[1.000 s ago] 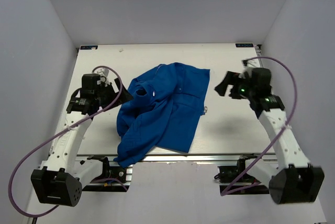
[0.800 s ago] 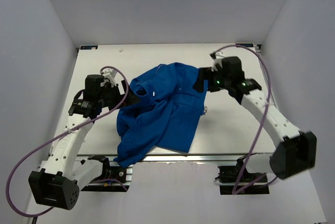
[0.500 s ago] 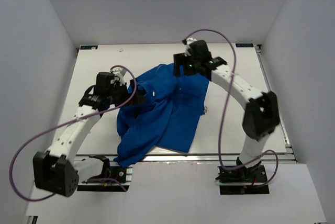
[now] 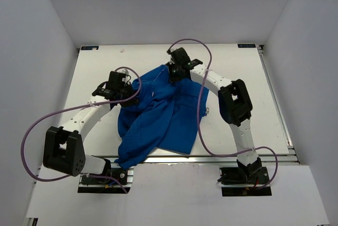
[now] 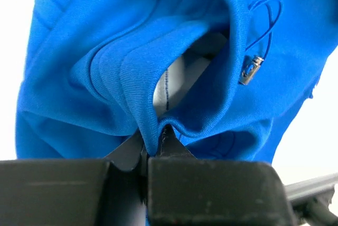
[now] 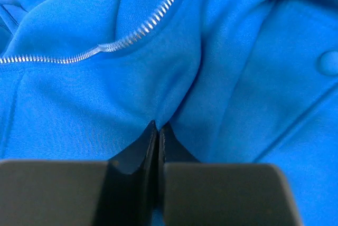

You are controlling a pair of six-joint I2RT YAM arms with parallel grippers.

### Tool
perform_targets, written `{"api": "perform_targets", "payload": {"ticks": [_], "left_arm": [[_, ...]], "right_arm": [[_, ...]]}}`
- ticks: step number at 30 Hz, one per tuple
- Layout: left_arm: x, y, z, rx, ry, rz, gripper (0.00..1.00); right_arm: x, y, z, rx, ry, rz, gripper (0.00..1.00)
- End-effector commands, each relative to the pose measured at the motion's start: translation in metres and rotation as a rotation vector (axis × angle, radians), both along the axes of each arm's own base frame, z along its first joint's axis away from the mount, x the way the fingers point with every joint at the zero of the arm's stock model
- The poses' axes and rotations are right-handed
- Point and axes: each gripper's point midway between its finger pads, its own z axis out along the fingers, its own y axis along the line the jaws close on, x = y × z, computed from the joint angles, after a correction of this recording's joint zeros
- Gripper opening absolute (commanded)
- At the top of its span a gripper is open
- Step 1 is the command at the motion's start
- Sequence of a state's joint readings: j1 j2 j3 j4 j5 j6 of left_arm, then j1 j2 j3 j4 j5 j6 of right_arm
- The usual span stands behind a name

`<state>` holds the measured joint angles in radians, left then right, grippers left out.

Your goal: Zip up the jacket

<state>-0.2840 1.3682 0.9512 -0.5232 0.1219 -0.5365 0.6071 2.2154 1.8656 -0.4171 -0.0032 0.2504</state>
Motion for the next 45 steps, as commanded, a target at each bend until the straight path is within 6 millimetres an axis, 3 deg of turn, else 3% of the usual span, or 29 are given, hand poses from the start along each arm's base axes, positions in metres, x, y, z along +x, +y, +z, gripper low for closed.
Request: {"api": "perform_targets", "payload": {"ticks": [1, 3, 4, 6, 7, 8, 9, 10, 11, 12, 14, 15, 17, 20, 21, 22, 24, 27, 28, 30, 31, 33, 35, 36, 40, 45], "left_arm": [[0.022, 0.021, 0.026, 0.073, -0.106, 0.129, 0.0], [0.025, 0.026, 0.023, 0.101, -0.095, 0.157, 0.0], [0.029, 0.028, 0.024, 0.11, -0.096, 0.165, 0.0], [0.04, 0.031, 0.028, 0.138, -0.118, 0.173, 0.0], [0.044, 0.03, 0.031, 0.139, -0.134, 0.167, 0.0], [0.051, 0.027, 0.038, 0.126, -0.162, 0.158, 0.0], [0.059, 0.023, 0.047, 0.116, -0.199, 0.137, 0.0], [0.064, 0.016, 0.055, 0.098, -0.232, 0.105, 0.0], [0.072, 0.006, 0.068, 0.055, -0.288, 0.062, 0.0], [0.077, 0.0, 0.081, 0.041, -0.336, 0.027, 0.0], [0.086, -0.01, 0.101, 0.003, -0.407, -0.013, 0.0], [0.092, -0.013, 0.116, -0.004, -0.446, -0.024, 0.0], [0.1, -0.014, 0.13, 0.0, -0.491, -0.028, 0.0], [0.109, -0.008, 0.148, 0.017, -0.543, 0.005, 0.0], [0.112, -0.003, 0.149, 0.037, -0.552, 0.032, 0.0], [0.113, -0.003, 0.151, 0.04, -0.562, 0.03, 0.0], [0.113, -0.004, 0.148, 0.059, -0.566, -0.001, 0.0], [0.108, -0.003, 0.121, 0.078, -0.499, -0.013, 0.0], [0.106, -0.002, 0.113, 0.082, -0.476, -0.014, 0.0], [0.098, 0.002, 0.09, 0.1, -0.415, -0.001, 0.0], [0.094, 0.005, 0.083, 0.108, -0.389, 0.016, 0.0], [0.092, 0.013, 0.069, 0.116, -0.338, 0.083, 0.0], [0.087, 0.013, 0.057, 0.1, -0.293, 0.11, 0.0], [0.086, 0.012, 0.053, 0.094, -0.279, 0.114, 0.0], [0.086, 0.017, 0.039, 0.109, -0.235, 0.156, 0.0], [0.097, 0.024, 0.048, 0.113, -0.245, 0.201, 0.0]], "right_arm": [[-0.029, -0.005, 0.0, 0.029, 0.089, -0.022, 0.0], [-0.047, -0.017, -0.004, 0.034, 0.104, -0.038, 0.0], [-0.068, -0.032, -0.005, 0.055, 0.104, -0.067, 0.0], [-0.093, -0.05, -0.006, 0.081, 0.096, -0.108, 0.0], [-0.119, -0.064, -0.005, 0.114, 0.085, -0.133, 0.0], [-0.13, -0.074, -0.003, 0.121, 0.062, -0.159, 0.0], [-0.141, -0.079, 0.021, 0.175, 0.008, -0.166, 0.0], [-0.154, -0.08, 0.023, 0.189, -0.006, -0.175, 0.0], [-0.17, -0.087, 0.011, 0.182, -0.01, -0.169, 0.0], [-0.177, -0.088, 0.034, 0.228, -0.066, -0.157, 0.0], [-0.192, -0.087, 0.037, 0.231, -0.102, -0.122, 0.0], [-0.196, -0.087, 0.048, 0.253, -0.125, -0.102, 0.0], [-0.199, -0.09, 0.052, 0.246, -0.12, -0.103, 0.11], [-0.193, -0.095, 0.057, 0.22, -0.14, -0.137, 0.43], [-0.189, -0.095, 0.065, 0.213, -0.154, -0.144, 0.52], [-0.185, -0.097, 0.07, 0.202, -0.176, -0.15, 0.7], [-0.175, -0.095, 0.087, 0.202, -0.225, -0.14, 0.87], [-0.157, -0.095, 0.099, 0.174, -0.27, -0.144, 0.89], [-0.148, -0.096, 0.112, 0.167, -0.288, -0.156, 0.89], [-0.133, -0.097, 0.111, 0.135, -0.28, -0.165, 0.89], [-0.125, -0.094, 0.124, 0.129, -0.304, -0.146, 0.89], [-0.11, -0.096, 0.114, 0.083, -0.29, -0.158, 0.89], [-0.098, -0.097, 0.119, 0.065, -0.277, -0.168, 0.89], [-0.089, -0.103, 0.107, 0.041, -0.239, -0.191, 0.89], [-0.092, -0.121, 0.079, 0.039, -0.076, -0.262, 0.89], [-0.137, -0.166, 0.033, -0.008, 0.083, -0.408, 0.89]]}}
